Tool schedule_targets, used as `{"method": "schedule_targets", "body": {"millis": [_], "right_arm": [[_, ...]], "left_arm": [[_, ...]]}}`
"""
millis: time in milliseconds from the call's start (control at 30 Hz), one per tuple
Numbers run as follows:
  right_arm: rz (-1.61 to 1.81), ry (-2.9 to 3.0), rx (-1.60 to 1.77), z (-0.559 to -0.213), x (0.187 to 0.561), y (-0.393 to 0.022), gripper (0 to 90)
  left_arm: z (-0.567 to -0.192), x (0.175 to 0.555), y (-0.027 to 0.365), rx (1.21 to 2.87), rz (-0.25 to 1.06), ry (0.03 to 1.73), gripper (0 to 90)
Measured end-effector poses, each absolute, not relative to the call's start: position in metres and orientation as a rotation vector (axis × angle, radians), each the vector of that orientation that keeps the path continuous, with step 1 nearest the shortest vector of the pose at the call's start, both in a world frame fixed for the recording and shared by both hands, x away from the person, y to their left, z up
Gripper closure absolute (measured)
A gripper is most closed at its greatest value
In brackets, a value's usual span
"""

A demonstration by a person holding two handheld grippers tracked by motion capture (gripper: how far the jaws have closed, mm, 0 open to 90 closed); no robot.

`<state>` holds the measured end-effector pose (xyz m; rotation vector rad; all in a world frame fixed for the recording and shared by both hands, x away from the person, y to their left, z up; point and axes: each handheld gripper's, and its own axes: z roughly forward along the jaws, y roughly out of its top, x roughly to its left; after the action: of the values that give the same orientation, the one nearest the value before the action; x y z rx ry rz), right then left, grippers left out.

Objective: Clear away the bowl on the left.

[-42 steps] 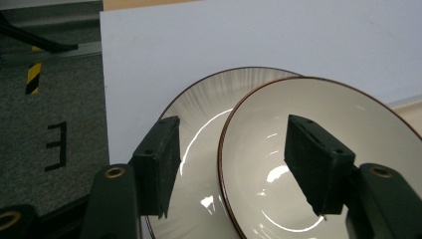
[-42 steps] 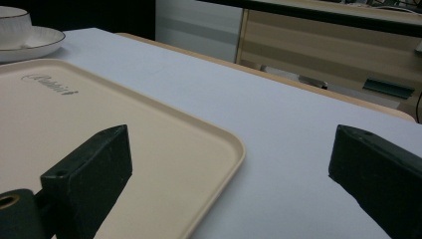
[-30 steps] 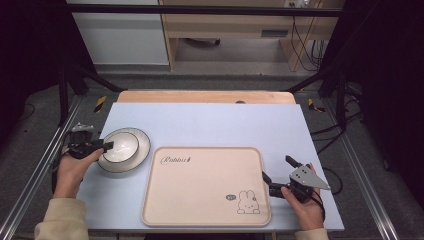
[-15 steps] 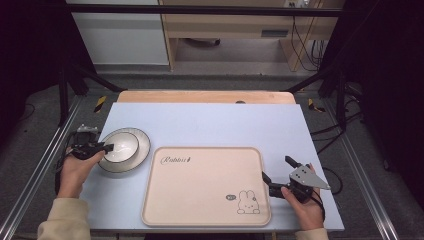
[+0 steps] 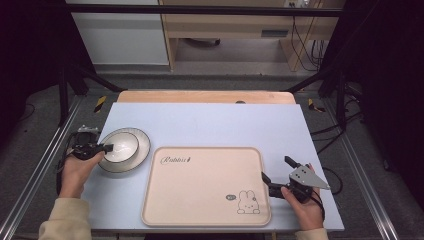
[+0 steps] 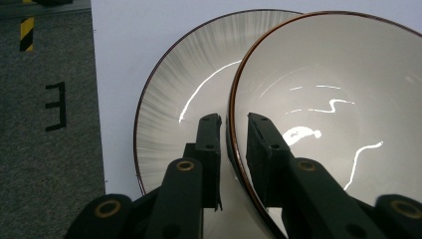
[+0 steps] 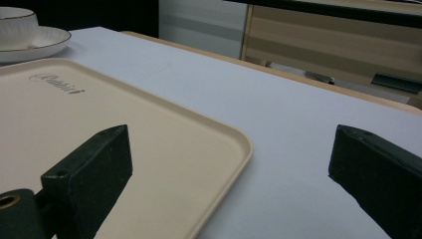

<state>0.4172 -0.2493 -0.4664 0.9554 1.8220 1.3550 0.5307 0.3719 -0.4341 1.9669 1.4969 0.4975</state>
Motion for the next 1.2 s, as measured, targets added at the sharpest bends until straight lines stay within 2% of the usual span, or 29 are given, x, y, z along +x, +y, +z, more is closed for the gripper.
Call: {"method": "schedule_targets", "body": {"millis": [333,1200], "right_arm": [[1.358,1.821,0.959,-0.4663,0.4172,-0.2492,3.6],[1.367,1.797,0.973,-0.4653,0.4167,-0.2522,3.6]], "left_arm": [[-0.4343,0.5305,0.3728,1.956,0.500,1.511,82.2],[-0.4286,0.5260,0.3744,1.873,0.520,1.490,82.5]]}}
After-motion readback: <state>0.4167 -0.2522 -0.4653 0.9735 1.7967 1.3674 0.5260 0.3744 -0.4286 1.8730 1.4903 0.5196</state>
